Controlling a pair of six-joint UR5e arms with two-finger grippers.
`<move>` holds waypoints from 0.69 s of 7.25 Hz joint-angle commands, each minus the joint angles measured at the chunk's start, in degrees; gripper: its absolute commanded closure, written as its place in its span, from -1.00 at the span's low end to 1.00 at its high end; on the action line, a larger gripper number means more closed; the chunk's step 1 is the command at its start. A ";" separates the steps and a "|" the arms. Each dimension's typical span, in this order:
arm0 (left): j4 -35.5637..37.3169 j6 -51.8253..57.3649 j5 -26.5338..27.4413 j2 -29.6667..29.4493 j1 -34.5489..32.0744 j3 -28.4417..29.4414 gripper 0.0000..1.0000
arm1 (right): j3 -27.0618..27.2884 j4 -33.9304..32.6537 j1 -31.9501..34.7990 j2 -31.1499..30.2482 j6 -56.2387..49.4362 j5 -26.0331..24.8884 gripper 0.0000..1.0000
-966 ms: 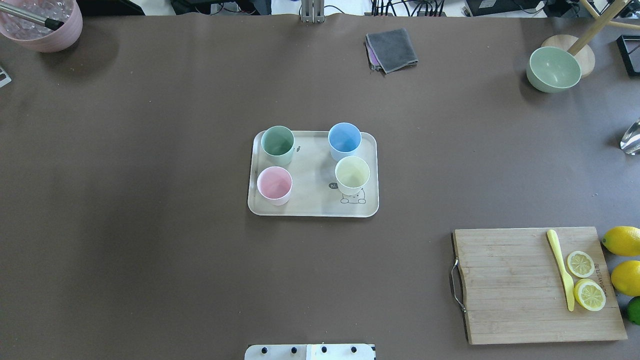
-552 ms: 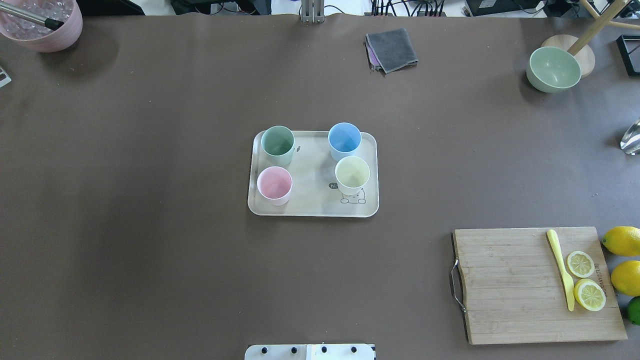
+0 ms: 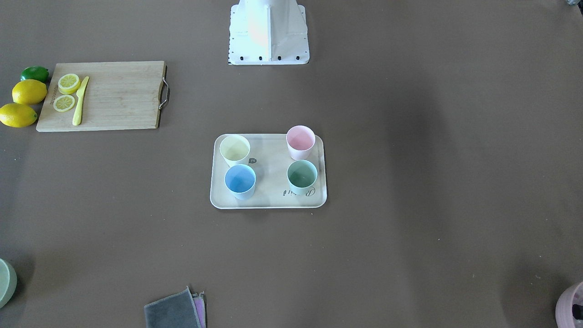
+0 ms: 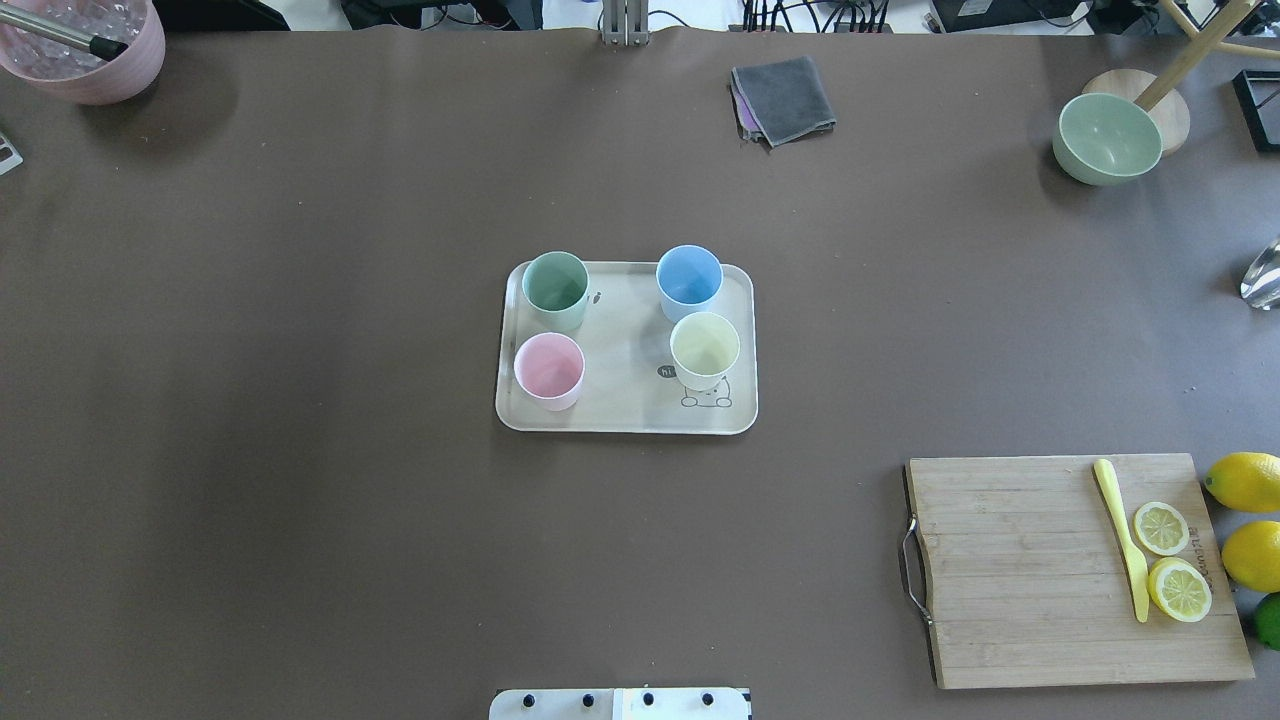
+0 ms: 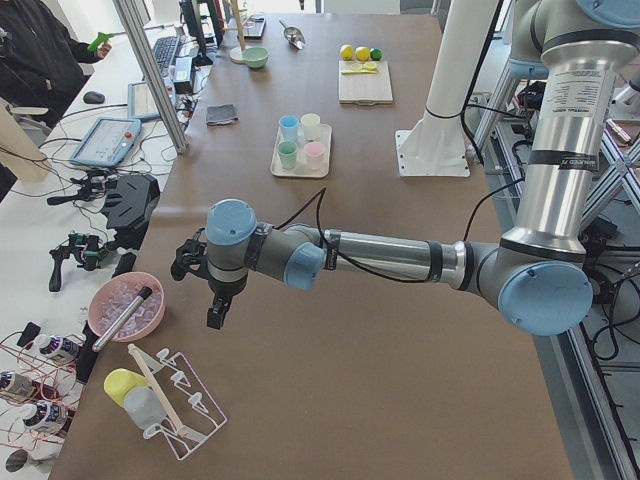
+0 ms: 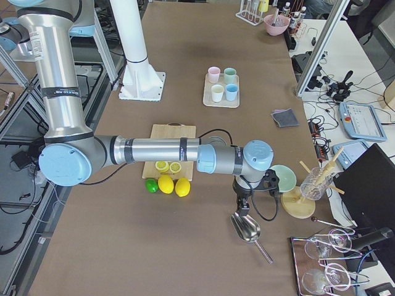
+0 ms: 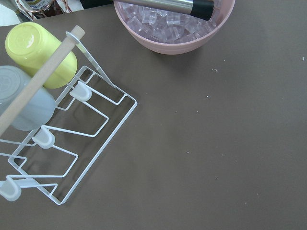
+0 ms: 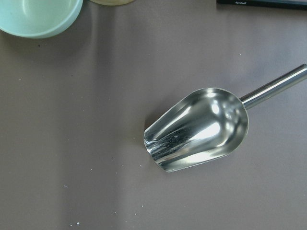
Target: Place all cups on tray
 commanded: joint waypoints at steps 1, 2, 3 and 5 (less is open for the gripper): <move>0.00 -0.01 0.15 0.04 0.02 0.32 -0.95 | -0.03 -0.03 0.04 -0.03 -0.03 -0.07 -1.00; 0.00 -0.01 0.15 0.04 0.02 0.58 -0.95 | 0.06 -0.03 0.04 -0.12 -0.03 -0.07 -1.00; 0.00 -0.01 0.15 0.04 0.02 0.76 -0.95 | -0.03 -0.03 0.04 -0.12 -0.03 -0.07 -1.00; 0.00 0.07 0.15 0.04 0.02 0.85 -0.95 | 0.06 0.06 0.04 -0.21 -0.03 -0.16 -1.00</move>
